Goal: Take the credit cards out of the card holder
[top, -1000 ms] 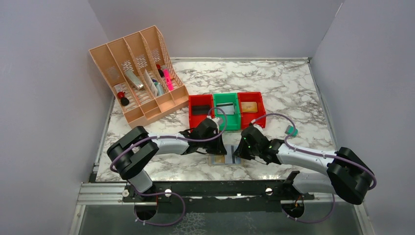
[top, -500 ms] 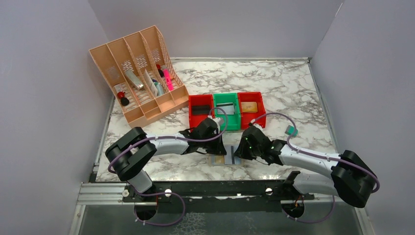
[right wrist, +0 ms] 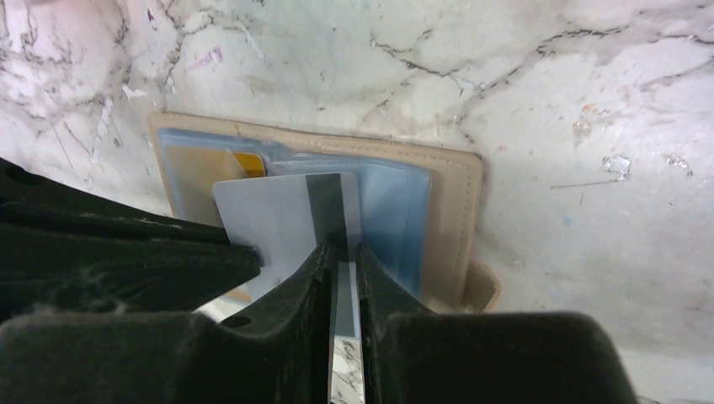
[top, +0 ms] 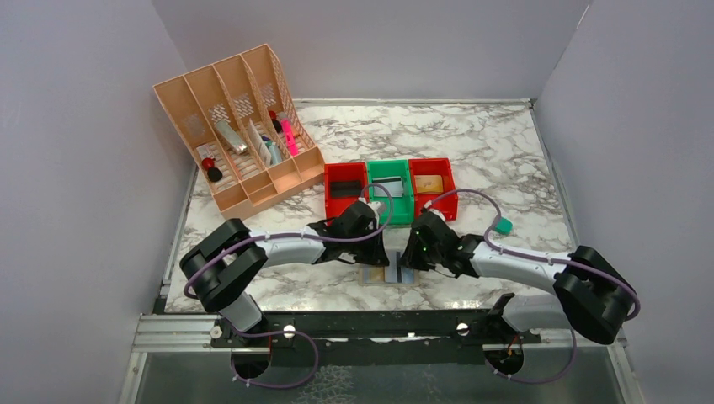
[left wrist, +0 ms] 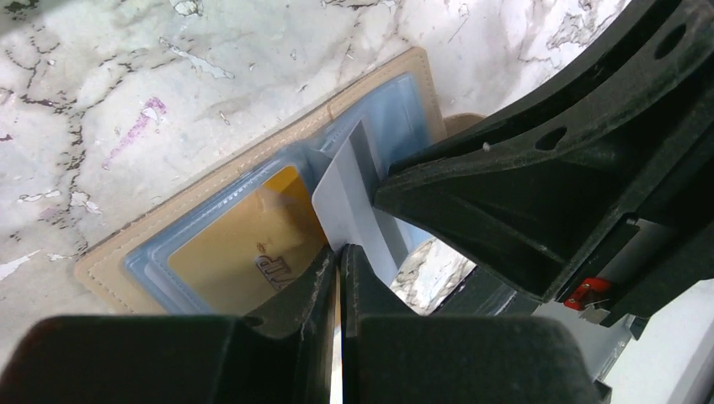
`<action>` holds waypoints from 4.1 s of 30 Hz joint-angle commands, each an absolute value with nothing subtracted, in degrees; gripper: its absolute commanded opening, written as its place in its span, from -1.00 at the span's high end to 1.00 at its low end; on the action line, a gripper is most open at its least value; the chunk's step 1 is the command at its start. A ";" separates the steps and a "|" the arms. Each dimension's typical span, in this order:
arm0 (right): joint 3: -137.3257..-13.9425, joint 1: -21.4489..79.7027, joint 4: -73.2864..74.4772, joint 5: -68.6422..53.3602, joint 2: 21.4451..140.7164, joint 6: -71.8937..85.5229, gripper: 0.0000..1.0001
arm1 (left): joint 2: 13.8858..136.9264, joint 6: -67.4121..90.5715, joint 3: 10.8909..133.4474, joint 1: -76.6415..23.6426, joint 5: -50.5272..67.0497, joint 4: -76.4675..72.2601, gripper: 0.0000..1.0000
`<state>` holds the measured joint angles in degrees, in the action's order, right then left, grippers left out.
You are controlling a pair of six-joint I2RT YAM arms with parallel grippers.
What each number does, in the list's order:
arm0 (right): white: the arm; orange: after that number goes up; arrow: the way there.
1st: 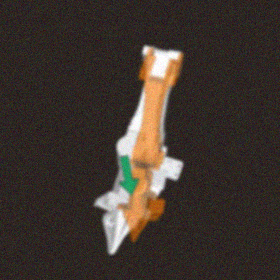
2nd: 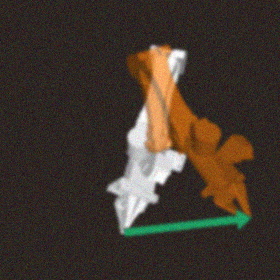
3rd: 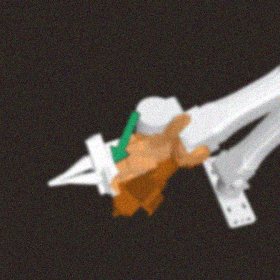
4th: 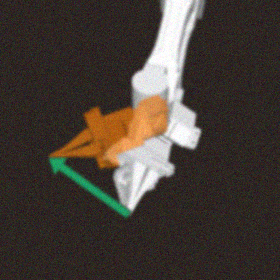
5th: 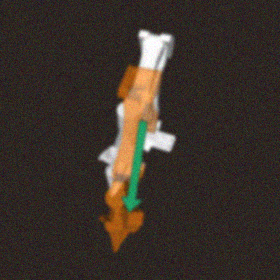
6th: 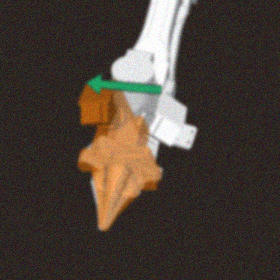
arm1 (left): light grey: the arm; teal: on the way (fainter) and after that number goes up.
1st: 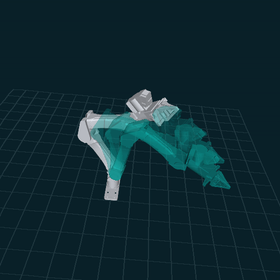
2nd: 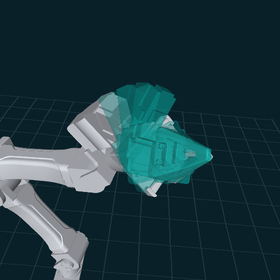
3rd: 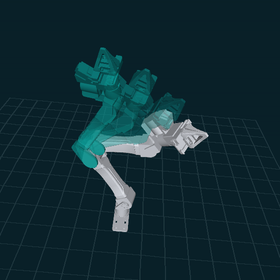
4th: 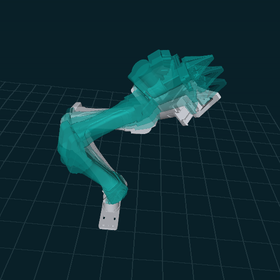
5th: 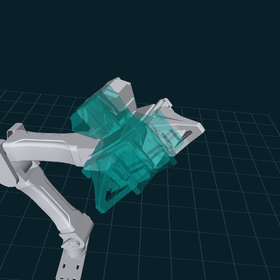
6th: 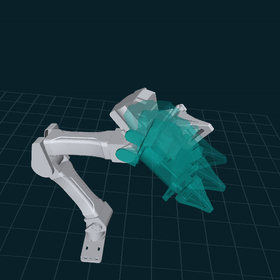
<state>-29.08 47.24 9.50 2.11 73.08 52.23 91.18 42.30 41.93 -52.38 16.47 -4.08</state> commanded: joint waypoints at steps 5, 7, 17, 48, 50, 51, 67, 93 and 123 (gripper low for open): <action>-22.71 46.76 8.31 1.54 76.90 58.34 0.63 | 91.95 43.17 40.59 -52.82 21.92 -9.79 0.55; -20.48 46.76 6.35 0.54 76.82 60.44 0.63 | 92.59 44.41 40.01 -52.82 22.86 -11.26 0.52; -19.68 46.67 8.06 2.28 74.45 61.23 0.63 | 89.92 43.67 38.95 -52.82 19.00 -10.11 0.96; -29.18 46.32 14.58 7.96 54.75 47.30 0.08 | 74.32 38.83 41.79 -52.25 4.99 3.69 1.00; -26.76 46.32 11.52 9.15 51.50 47.10 -0.03 | 73.60 38.53 41.84 -51.78 4.76 4.09 1.00; -25.50 46.32 10.48 9.74 49.80 46.97 -0.07 | 73.12 38.43 41.76 -51.25 4.88 4.36 1.00; -19.92 46.32 13.40 -6.01 39.15 47.34 -0.11 | 55.67 42.73 32.91 -47.65 7.94 6.15 1.00; -17.59 46.32 -19.86 -26.14 50.88 53.64 -0.28 | 51.68 49.85 22.32 -47.66 28.60 -16.48 1.00; -14.90 42.58 -32.50 -35.27 52.57 55.42 0.98 | 52.68 46.57 24.65 -41.87 35.81 -15.26 0.57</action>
<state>-16.29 43.07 -28.77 -33.08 53.76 54.08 53.36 48.49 22.50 -44.58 33.56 -15.33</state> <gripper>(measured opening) 0.036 0.083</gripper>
